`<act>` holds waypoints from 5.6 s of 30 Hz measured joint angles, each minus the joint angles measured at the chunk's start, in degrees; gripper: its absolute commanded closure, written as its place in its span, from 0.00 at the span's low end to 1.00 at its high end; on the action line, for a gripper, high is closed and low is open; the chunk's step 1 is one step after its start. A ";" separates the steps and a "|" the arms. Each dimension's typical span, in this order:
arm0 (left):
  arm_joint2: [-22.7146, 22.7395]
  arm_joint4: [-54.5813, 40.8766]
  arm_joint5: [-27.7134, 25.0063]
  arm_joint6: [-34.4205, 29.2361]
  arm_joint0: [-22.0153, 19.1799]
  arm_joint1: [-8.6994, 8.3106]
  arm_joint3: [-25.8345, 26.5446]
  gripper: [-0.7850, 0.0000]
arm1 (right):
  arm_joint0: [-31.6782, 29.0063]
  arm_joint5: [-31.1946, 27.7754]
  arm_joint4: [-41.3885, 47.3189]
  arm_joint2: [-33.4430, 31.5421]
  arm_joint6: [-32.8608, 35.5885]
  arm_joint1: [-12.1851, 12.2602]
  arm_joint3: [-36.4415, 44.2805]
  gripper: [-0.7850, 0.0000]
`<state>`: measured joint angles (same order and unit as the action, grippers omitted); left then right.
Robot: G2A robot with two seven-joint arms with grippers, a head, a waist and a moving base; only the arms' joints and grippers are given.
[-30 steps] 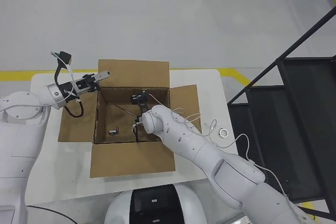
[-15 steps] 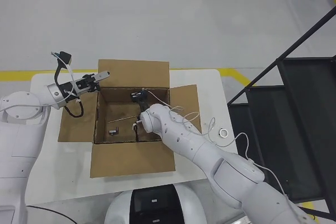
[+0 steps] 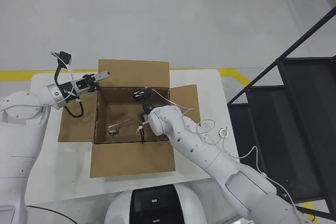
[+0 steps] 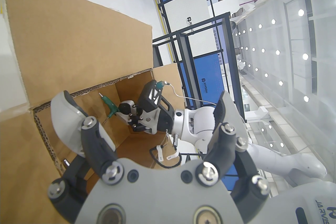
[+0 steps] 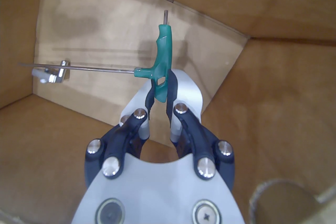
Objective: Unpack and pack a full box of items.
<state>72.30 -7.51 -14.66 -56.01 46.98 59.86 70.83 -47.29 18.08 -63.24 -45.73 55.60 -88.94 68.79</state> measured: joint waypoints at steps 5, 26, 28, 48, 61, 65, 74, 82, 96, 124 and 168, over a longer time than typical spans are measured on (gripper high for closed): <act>0.00 0.00 0.00 0.00 0.00 0.00 0.00 0.00 | -4.52 -2.77 -4.50 -3.99 5.00 2.17 9.94 1.00; 0.00 0.00 0.00 0.00 0.00 0.00 0.00 0.00 | -19.40 -14.06 8.07 -18.93 3.18 5.53 34.58 1.00; 0.00 0.00 0.00 0.00 0.00 0.00 0.00 0.00 | -21.87 -15.27 11.06 -21.65 1.85 5.96 36.48 1.00; 0.00 0.00 0.00 0.00 0.00 0.00 0.00 0.00 | -38.29 -24.05 30.38 -36.62 -5.72 8.80 45.53 1.00; 0.00 0.00 0.00 0.00 0.00 0.00 0.00 0.00 | -38.27 -24.04 30.39 -36.60 -5.71 8.80 45.51 1.00; 0.00 0.00 0.00 0.00 0.00 0.00 0.00 0.00 | -38.27 -24.04 30.39 -36.60 -5.71 8.80 45.51 1.00; 0.00 0.00 0.00 0.00 0.00 0.00 0.00 0.00 | -38.78 -25.06 30.96 -37.28 -6.71 9.19 46.32 1.00; 0.00 0.00 0.00 0.00 0.00 0.00 0.00 0.00 | -44.22 -28.52 38.40 -48.79 -3.20 10.91 50.39 1.00; 0.00 0.00 0.00 0.00 0.00 0.00 0.00 0.00 | -57.26 -34.53 42.71 -69.33 -8.45 12.75 44.52 1.00; 0.00 0.00 0.00 0.00 0.00 0.00 0.00 0.00 | -58.56 -16.18 3.66 -54.35 -27.54 12.98 28.79 1.00; 0.00 0.00 0.00 0.00 0.00 0.00 0.00 0.00 | -55.07 -5.07 4.32 -48.94 -31.91 11.71 33.41 0.00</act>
<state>72.30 -7.51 -14.66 -56.01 46.98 59.86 70.84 -102.35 13.01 -58.92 -94.67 23.69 -77.23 102.20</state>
